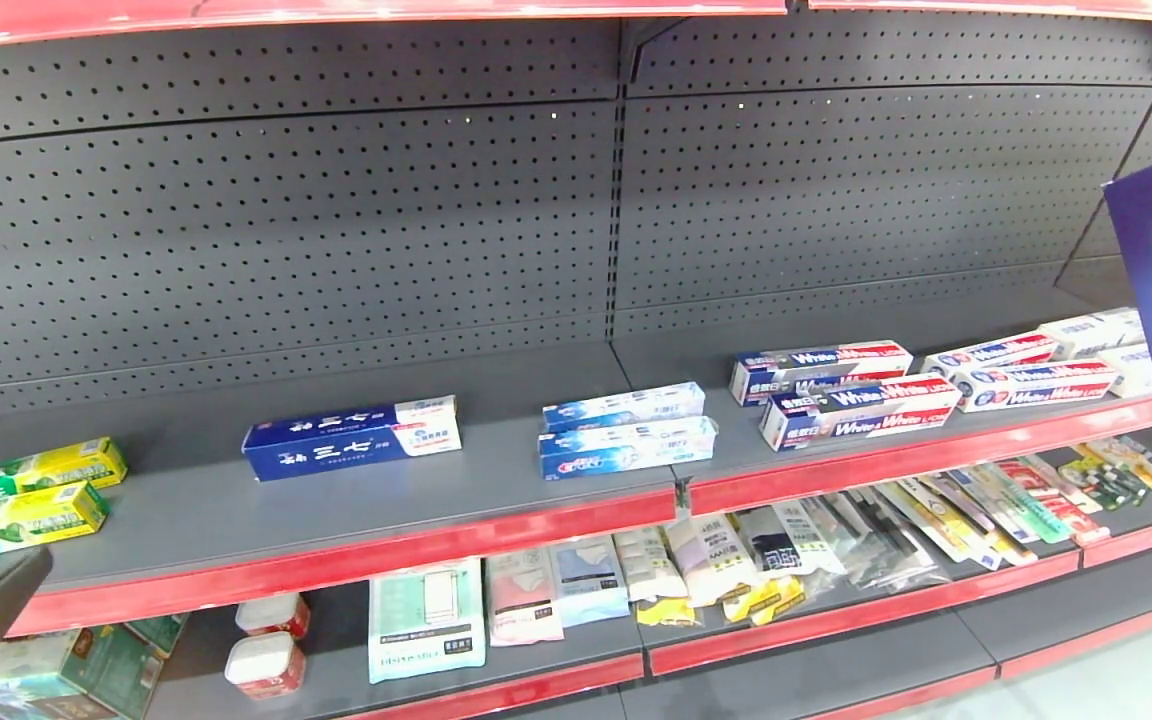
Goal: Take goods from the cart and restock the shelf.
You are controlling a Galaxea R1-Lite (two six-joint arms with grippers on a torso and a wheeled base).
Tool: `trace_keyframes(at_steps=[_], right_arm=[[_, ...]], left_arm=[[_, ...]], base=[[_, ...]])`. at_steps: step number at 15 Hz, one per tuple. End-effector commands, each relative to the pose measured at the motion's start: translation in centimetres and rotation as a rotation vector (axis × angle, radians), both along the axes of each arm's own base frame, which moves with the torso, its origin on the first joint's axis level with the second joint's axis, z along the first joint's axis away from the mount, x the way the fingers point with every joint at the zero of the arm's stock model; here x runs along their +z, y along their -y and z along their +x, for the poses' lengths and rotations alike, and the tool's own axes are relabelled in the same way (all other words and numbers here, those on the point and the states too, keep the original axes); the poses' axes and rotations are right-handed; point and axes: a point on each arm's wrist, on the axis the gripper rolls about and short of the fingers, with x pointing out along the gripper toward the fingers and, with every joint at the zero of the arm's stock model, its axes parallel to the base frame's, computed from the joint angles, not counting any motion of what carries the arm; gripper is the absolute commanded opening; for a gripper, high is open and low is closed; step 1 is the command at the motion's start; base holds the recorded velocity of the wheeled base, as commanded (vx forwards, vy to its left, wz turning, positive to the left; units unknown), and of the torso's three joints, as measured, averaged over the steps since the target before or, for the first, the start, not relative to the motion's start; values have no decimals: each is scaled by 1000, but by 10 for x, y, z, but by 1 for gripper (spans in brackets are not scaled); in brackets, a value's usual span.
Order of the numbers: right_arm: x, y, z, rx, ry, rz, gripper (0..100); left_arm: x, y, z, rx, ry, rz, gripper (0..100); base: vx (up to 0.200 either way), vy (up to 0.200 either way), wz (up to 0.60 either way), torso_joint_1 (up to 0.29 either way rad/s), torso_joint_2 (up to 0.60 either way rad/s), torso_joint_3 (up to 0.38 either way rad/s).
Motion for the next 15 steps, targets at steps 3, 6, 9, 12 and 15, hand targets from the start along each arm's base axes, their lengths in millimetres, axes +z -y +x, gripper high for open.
trace_keyframes(at_steps=[3,6,9,12,15], right_arm=[[-1,0,5,8,-18,-14,0],[-2,0,5,11,-23,-28,0],[-3,0,5,13,-29,-34,0],[-7,-2,6,31,-45,-42,0],[-11,-4,6,53,-59,-50,0]], left_arm=[[-39,-4,156,134,-181,-7,100],[-43,1,218,165,-189,8,100],[-40,5,252,170,-236,-14,100],[-37,16,274,188,-242,-74,100],[-41,19,281,187,-258,-85,100]], base=[[0,0,0,0,0,0],[0,0,0,0,0,0],[0,0,0,0,0,0],[0,0,0,0,0,0],[0,0,0,0,0,0]])
